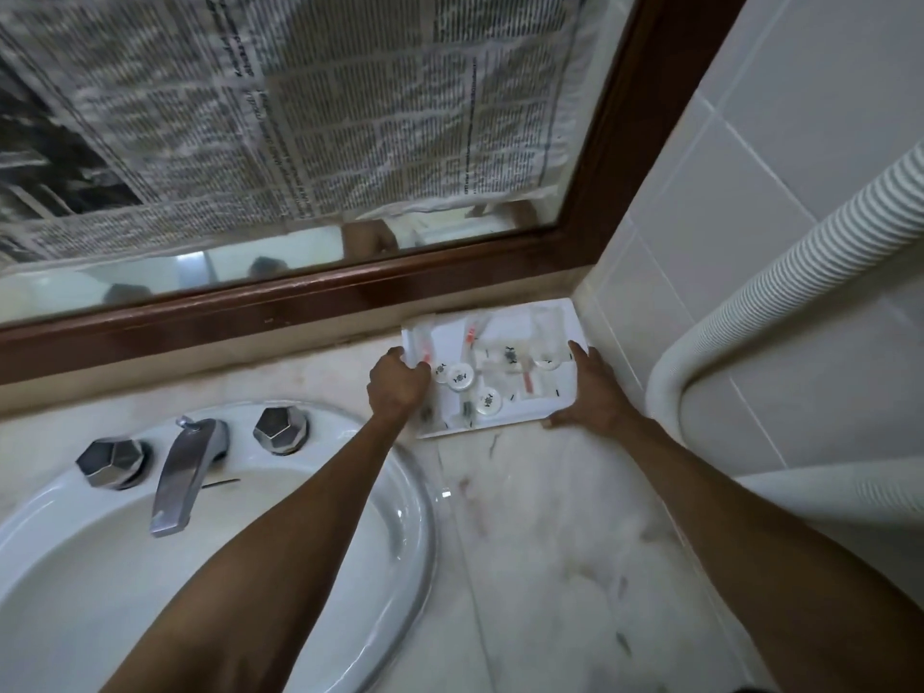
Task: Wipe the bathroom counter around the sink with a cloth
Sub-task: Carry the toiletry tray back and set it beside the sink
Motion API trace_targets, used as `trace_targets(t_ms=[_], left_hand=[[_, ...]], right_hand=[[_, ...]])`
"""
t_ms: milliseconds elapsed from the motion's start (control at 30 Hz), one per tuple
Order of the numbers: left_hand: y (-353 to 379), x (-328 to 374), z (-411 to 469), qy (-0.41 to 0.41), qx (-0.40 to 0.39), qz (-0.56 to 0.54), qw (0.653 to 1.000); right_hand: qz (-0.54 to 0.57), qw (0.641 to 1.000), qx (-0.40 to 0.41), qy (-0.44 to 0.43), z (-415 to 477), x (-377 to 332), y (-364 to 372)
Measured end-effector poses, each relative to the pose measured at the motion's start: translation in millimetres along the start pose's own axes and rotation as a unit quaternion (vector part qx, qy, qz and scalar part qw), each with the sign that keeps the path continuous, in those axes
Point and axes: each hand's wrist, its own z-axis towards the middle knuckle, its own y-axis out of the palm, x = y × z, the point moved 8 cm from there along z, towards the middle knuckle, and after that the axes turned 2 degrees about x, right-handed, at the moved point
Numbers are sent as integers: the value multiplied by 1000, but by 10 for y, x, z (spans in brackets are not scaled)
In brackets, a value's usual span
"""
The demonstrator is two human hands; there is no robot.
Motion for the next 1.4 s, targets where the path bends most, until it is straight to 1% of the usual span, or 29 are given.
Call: trace_targets(t_ms=[133,233,400,500,567,667,800,900,1033,1100,1167,1267,1400], left_hand=[[38,27,-35,-9,16,-30,999],[95,62,-54,-10,4,-50,999],[132,67,-64,-17,-28,-75,997],[139,32,-59,-7,-65,-57,996],[111,12,-73,8,-86,-14,996],[-85,52,-164,58,-70,44,995],[-587,99,-461,169,-35,58,983],[-1033,-101,-676,200,-19,48,978],[-1675,-463,-876,213,13,15,977],[-2031,-645,-949,220,46,30,974],[-2379,-855,-1014,220,64,15,973],[-2920,-1295,-1084,211,92,8,973],[-3633,-2046,-1174,186,118,5,975]], right_hand=[[38,999,25,-1,89,75,-18],[45,998,49,-8,100,102,-40],[42,997,65,-9,63,107,-68],[41,996,74,-7,39,93,-99],[33,996,79,-17,17,55,-117],[33,995,80,-42,-35,-101,-109],[94,986,89,-108,-219,-711,-115],[124,977,72,-159,-359,-1272,-10],[141,968,49,-204,-559,-2070,268],[136,963,36,-229,-691,-2513,458],[126,957,23,-259,-846,-2952,681],[121,946,-1,-300,-1129,-3566,1093],[118,938,-31,-324,-1508,-4274,1754]])
